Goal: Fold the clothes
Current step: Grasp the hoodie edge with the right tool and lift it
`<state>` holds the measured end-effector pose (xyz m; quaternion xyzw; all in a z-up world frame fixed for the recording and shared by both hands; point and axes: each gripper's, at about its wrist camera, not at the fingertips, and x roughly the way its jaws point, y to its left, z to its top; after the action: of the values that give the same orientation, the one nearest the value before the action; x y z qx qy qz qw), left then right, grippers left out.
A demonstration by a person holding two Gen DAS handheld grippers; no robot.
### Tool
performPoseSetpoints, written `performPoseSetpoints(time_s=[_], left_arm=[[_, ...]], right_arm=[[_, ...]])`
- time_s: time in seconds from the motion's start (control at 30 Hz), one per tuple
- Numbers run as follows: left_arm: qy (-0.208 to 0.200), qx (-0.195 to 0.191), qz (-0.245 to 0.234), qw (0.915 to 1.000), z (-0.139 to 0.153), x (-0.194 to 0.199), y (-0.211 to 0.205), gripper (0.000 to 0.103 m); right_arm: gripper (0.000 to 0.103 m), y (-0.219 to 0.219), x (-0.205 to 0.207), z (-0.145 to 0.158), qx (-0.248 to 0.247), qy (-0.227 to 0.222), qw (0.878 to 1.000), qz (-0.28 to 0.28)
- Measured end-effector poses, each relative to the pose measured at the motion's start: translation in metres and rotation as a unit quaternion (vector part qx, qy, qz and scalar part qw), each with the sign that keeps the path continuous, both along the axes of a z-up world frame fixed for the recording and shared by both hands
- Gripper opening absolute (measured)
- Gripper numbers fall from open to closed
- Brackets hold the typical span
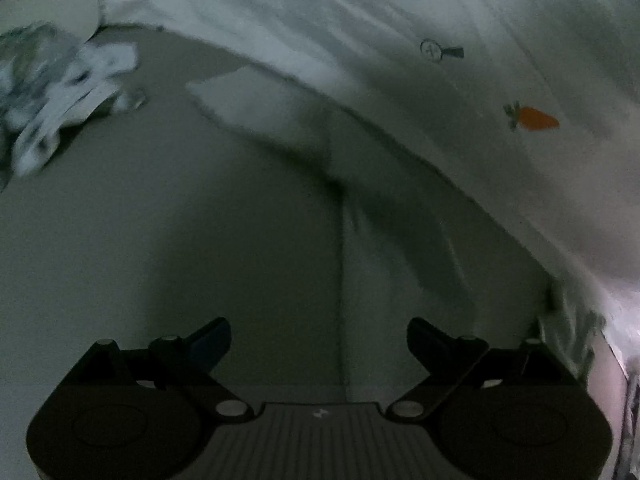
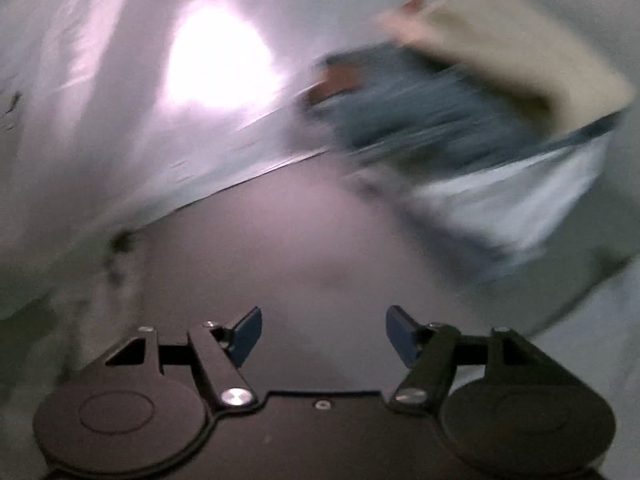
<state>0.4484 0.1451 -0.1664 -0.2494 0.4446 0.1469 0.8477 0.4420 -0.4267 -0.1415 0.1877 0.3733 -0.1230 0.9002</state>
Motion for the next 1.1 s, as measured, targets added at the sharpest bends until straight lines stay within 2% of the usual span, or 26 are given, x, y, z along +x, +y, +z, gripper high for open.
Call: performPoseSetpoints(time_s=[0.07,0.17,0.23,0.3,0.37,0.4,0.43,0.47,0.53,0.57,0.6,0.7,0.77,0.87,1.03,1.1], left_arm=[[-0.008,-0.005,-0.002,1.0,-0.004,0.032,0.01,0.095],[-0.025,-0.022,0.004,0.9994,-0.01,0.078,0.029,0.095],[-0.023,-0.048,0.021,0.9984,-0.019,0.104,0.042,0.095],[-0.003,-0.088,0.047,0.995,-0.032,0.128,0.058,0.095],[0.006,-0.112,0.075,0.9909,-0.045,0.143,0.07,0.095],[0.004,-0.119,0.083,0.9893,-0.049,0.149,0.074,0.099],[-0.006,-0.122,0.085,0.9889,-0.048,0.151,0.074,0.088],[-0.014,-0.117,0.08,0.9898,-0.047,0.154,0.073,0.074],[0.0,-0.057,0.067,0.9961,-0.044,0.16,0.064,0.031],[0.009,-0.03,0.065,0.9974,-0.044,0.162,0.06,0.016],[0.009,-0.022,0.063,0.9977,-0.044,0.161,0.059,0.008],[-0.006,-0.023,0.073,0.997,-0.046,0.149,0.065,0.006],[-0.013,0.022,0.091,0.9955,-0.034,0.137,0.072,0.005],[-0.039,0.084,0.121,0.9883,-0.009,0.112,0.092,0.005],[-0.061,0.154,0.162,0.9728,0.03,0.069,0.141,0.005],[-0.068,0.169,0.172,0.9682,0.042,0.056,0.158,0.005]], right_arm=[[0.071,0.03,0.027,-0.015,0.046,0.008,0.999,0.011],[0.072,0.082,0.055,-0.029,0.079,0.015,0.996,0.036],[0.073,0.111,0.077,-0.037,0.097,0.017,0.994,0.05],[0.075,0.133,0.101,-0.046,0.112,0.017,0.992,0.058],[0.077,0.149,0.128,-0.055,0.109,0.02,0.992,0.066],[0.088,0.156,0.138,-0.057,0.094,0.018,0.993,0.069],[0.087,0.163,0.147,-0.057,0.073,0.016,0.995,0.072],[0.086,0.169,0.154,-0.057,0.047,0.022,0.996,0.078],[0.071,0.183,0.166,-0.057,-0.02,0.036,0.995,0.094],[0.027,0.189,0.168,-0.056,-0.047,0.038,0.993,0.097],[0.011,0.191,0.169,-0.055,-0.054,0.04,0.993,0.098],[0.009,0.188,0.173,-0.047,-0.037,0.036,0.994,0.098],[0.009,0.192,0.175,-0.033,-0.067,0.019,0.993,0.1],[0.008,0.193,0.178,-0.002,-0.101,-0.027,0.989,0.103],[0.008,0.204,0.192,0.046,-0.128,-0.104,0.979,0.123],[0.008,0.215,0.2,0.066,-0.122,-0.132,0.975,0.129]])
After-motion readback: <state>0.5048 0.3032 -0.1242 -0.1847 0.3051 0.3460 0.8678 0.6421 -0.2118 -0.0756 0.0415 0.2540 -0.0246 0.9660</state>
